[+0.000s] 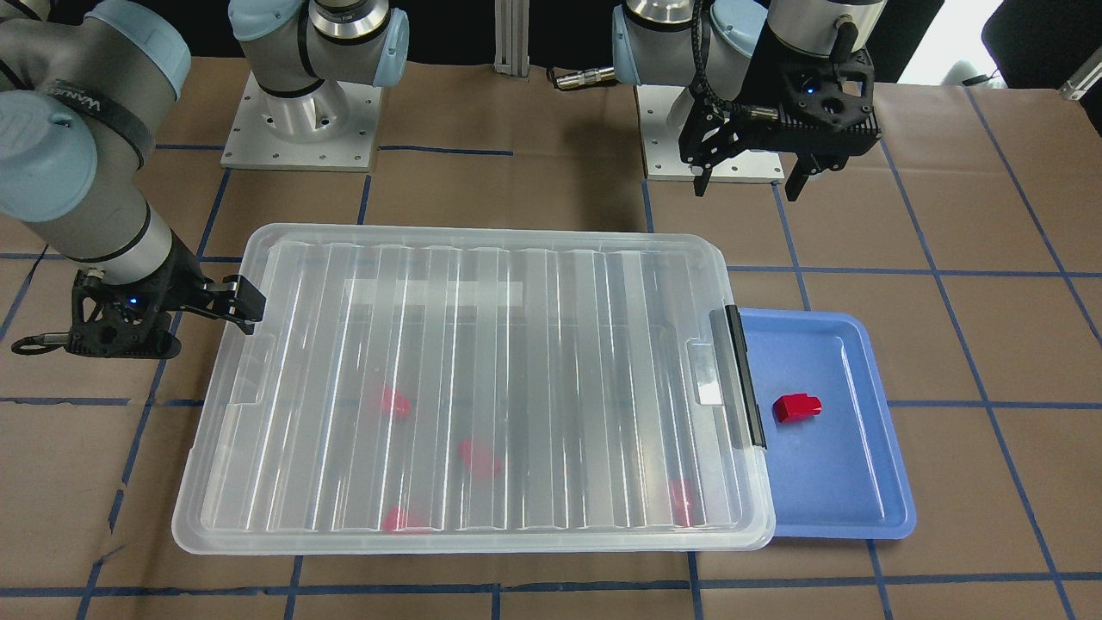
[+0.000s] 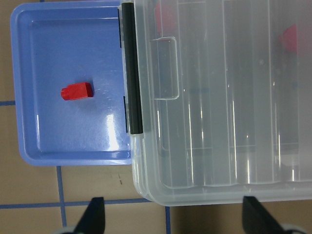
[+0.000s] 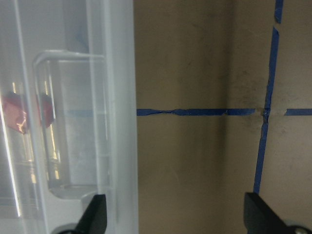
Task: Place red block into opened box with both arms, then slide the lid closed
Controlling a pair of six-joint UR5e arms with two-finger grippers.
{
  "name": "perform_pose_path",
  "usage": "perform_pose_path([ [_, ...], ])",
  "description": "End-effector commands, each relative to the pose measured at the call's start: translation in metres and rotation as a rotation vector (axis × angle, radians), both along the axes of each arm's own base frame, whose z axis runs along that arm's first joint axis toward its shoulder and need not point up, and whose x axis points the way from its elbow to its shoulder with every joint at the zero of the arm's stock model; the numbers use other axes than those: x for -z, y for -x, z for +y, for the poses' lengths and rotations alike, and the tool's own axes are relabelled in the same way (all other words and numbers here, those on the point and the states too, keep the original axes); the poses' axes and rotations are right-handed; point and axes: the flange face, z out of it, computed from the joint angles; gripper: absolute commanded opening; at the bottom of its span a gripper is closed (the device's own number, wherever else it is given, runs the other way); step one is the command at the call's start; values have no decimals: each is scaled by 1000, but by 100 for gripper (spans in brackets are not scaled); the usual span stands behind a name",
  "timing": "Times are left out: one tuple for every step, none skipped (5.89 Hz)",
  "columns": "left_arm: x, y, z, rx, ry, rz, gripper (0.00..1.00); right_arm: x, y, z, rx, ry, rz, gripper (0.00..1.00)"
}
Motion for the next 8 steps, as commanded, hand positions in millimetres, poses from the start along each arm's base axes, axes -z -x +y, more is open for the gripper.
perform_pose_path([
  [1, 0, 0, 2, -3, 0, 99, 1, 21, -2, -32, -2, -1, 100],
  [1, 0, 0, 2, -3, 0, 99, -1, 42, -5, -45, 13, 1, 100],
  [2, -1, 1, 2, -4, 0, 99, -3, 55, -5, -41, 16, 2, 100],
  [4, -2, 0, 8, -9, -1, 99, -4, 74, -4, -36, 10, 29, 100],
  [7, -2, 1, 88, -15, -3, 98, -5, 102, -3, -32, 9, 43, 100],
  [10, -6, -4, 231, -20, -10, 98, -8, 123, -1, -45, 7, 62, 100],
  [10, -24, -9, 332, -21, -7, 98, -12, 140, 0, -54, 19, 98, 100],
  [7, -43, -17, 518, -15, -17, 98, -15, 157, 2, -58, 19, 101, 100],
])
